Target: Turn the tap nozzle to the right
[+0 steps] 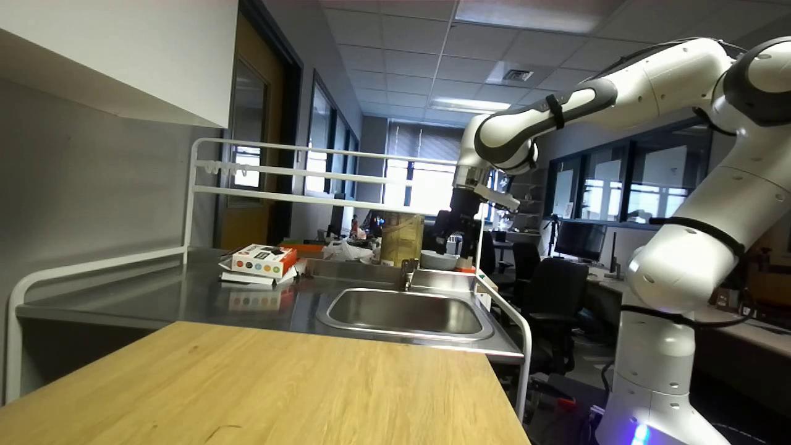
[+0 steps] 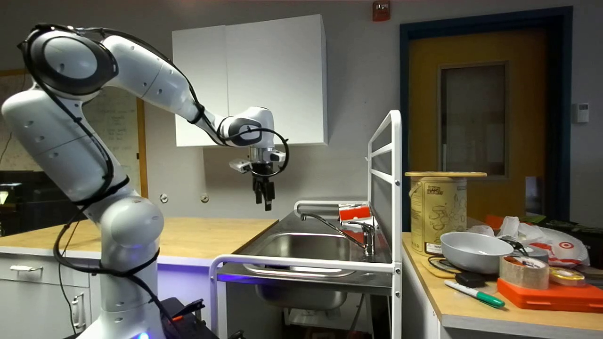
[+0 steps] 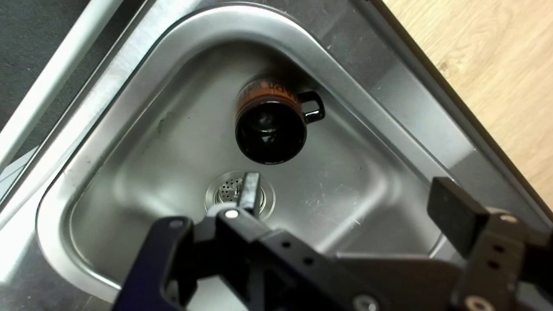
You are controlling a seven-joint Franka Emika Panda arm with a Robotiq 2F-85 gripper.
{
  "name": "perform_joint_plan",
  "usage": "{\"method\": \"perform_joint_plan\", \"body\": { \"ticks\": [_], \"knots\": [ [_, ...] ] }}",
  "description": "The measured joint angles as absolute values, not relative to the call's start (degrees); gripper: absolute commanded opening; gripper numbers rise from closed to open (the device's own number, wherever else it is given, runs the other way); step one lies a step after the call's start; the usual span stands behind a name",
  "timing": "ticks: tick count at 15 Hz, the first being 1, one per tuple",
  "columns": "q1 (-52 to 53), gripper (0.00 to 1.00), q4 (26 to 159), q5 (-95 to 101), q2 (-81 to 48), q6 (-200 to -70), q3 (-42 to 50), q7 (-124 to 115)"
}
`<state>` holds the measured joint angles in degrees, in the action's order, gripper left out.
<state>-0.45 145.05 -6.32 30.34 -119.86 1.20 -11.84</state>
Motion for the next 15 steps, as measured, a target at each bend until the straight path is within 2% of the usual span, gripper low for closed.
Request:
{"method": "perform_joint_plan", "body": {
  "ticks": [8,15],
  "knots": [
    [-3.91,1.0,143.77,-5.71,25.18,-132.06,-0.05,-18.64],
    [-7.83,1.0,136.78,-3.0,13.87,-138.32,-1.04,-29.84]
  ]
}}
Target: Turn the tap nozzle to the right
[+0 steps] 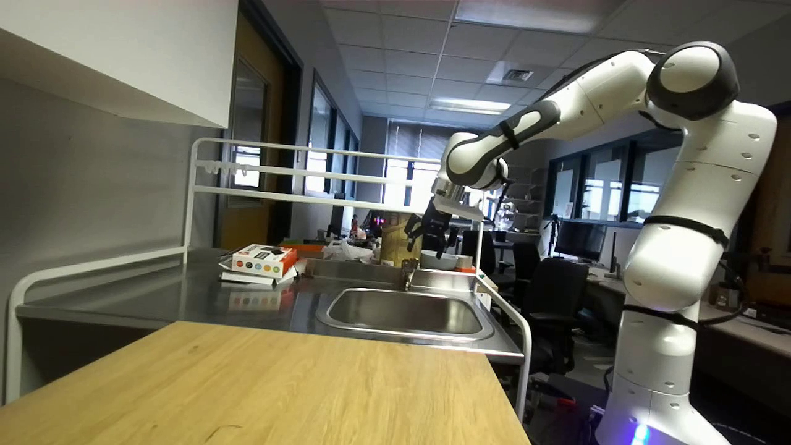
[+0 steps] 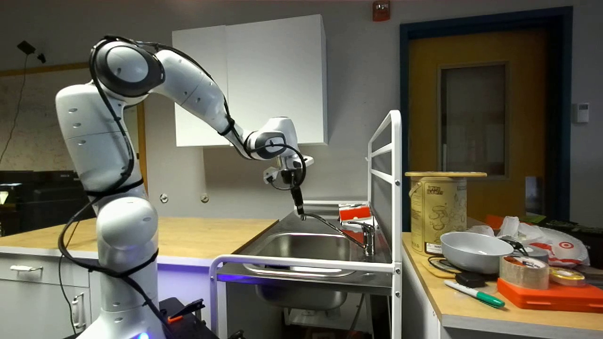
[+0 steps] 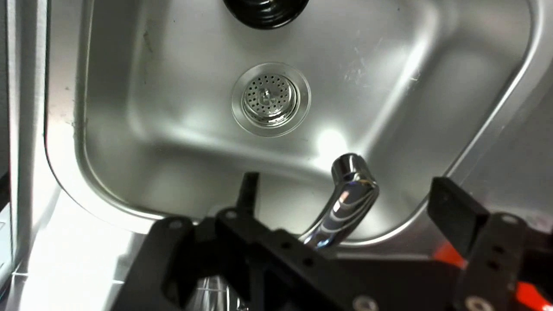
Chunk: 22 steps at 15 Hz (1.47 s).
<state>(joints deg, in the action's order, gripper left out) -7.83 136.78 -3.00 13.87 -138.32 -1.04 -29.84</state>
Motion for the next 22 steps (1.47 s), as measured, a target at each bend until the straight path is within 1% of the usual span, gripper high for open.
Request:
{"method": "perform_joint_plan", "body": {
  "ticks": [8,14,15,16,19,20,22],
  "knots": [
    [-7.22,1.0,126.15,1.34,2.87,-137.8,-0.93,-38.16],
    [-6.67,1.0,119.11,1.36,-3.86,-129.34,0.59,-42.09],
    [-6.44,0.75,118.25,1.22,-4.7,-127.8,0.97,-42.47],
    [-6.23,0.75,117.37,0.95,-5.5,-126.37,1.34,-42.65],
    [-5.83,0.52,115.1,0.57,-7.43,-123.36,2.08,-42.87],
    [-5.65,0.42,114.44,0.56,-7.95,-122.66,2.3,-43.0],
    [-5.34,0.29,113.4,0.55,-8.8,-121.72,2.6,-43.17]
  ]
}}
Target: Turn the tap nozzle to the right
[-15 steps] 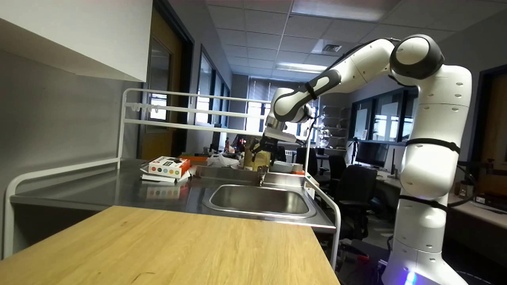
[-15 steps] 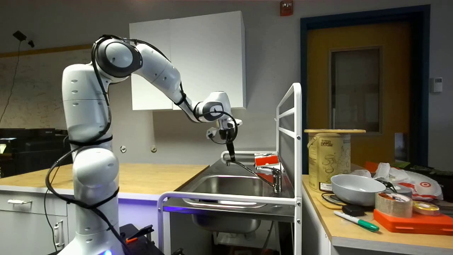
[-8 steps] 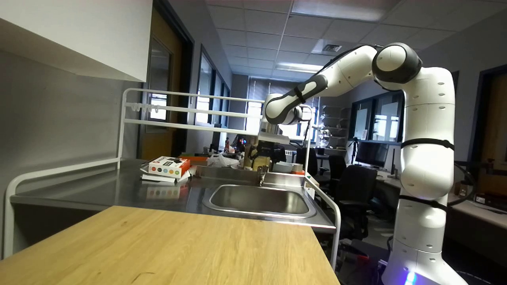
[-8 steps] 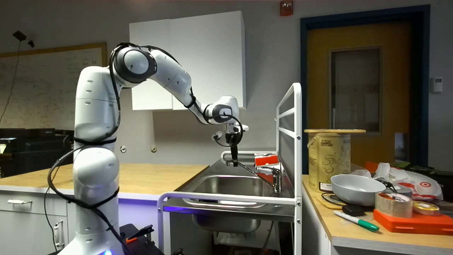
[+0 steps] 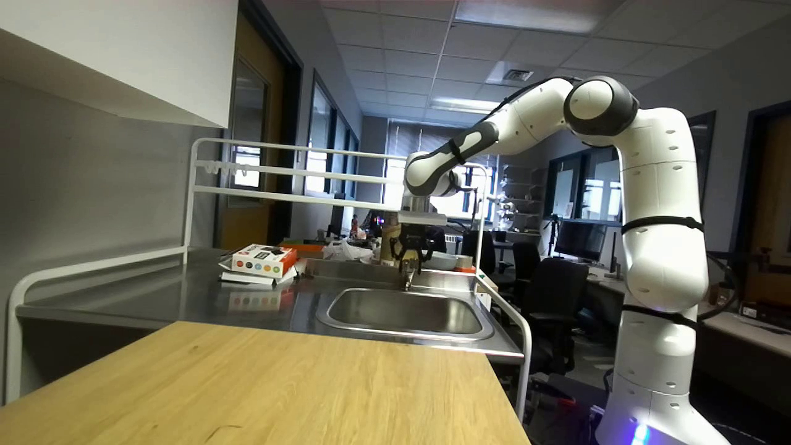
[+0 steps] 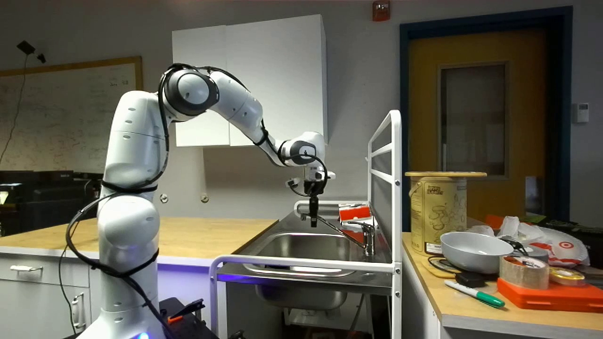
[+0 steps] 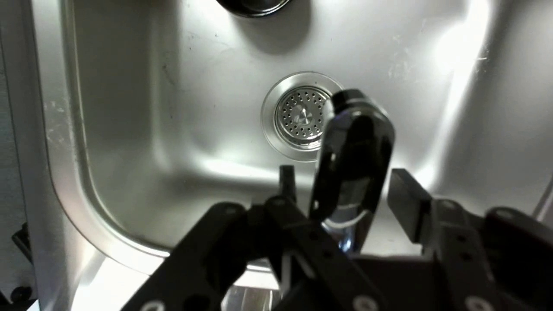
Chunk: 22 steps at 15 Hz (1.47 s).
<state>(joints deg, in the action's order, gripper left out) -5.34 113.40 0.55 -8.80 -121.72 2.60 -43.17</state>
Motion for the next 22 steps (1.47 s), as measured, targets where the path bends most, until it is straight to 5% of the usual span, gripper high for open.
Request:
{"method": "perform_joint_plan", "body": {
  "ticks": [4,22],
  "knots": [
    [-4.85,0.11,111.94,0.54,-9.86,-119.96,3.04,-43.44],
    [-4.8,0.14,110.9,-1.01,-11.23,-118.08,5.47,-43.68]
  ]
}}
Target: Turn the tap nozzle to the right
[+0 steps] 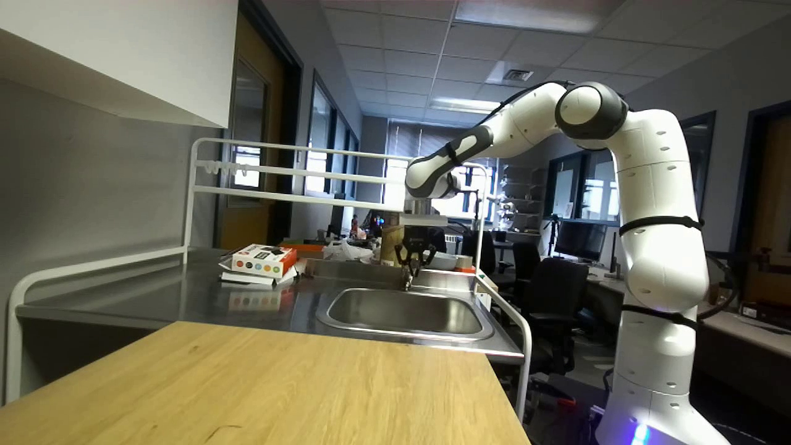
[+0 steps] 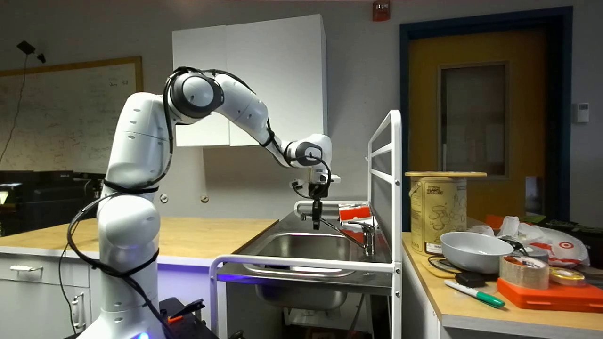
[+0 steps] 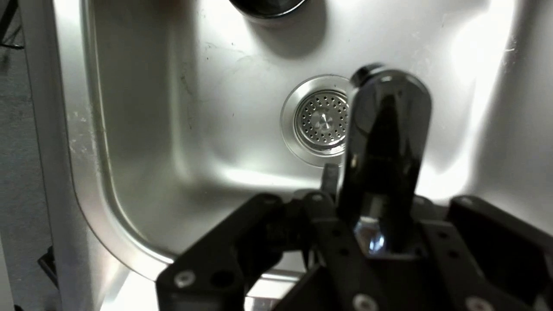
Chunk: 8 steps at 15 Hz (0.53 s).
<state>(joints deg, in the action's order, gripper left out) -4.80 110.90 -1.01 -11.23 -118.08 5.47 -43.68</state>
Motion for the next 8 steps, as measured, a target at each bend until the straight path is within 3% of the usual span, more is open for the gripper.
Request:
{"method": "perform_joint_plan", "body": {
  "ticks": [8],
  "knots": [
    [-5.44,0.14,112.49,-3.07,-11.12,-118.12,7.32,-43.61]
  ]
}}
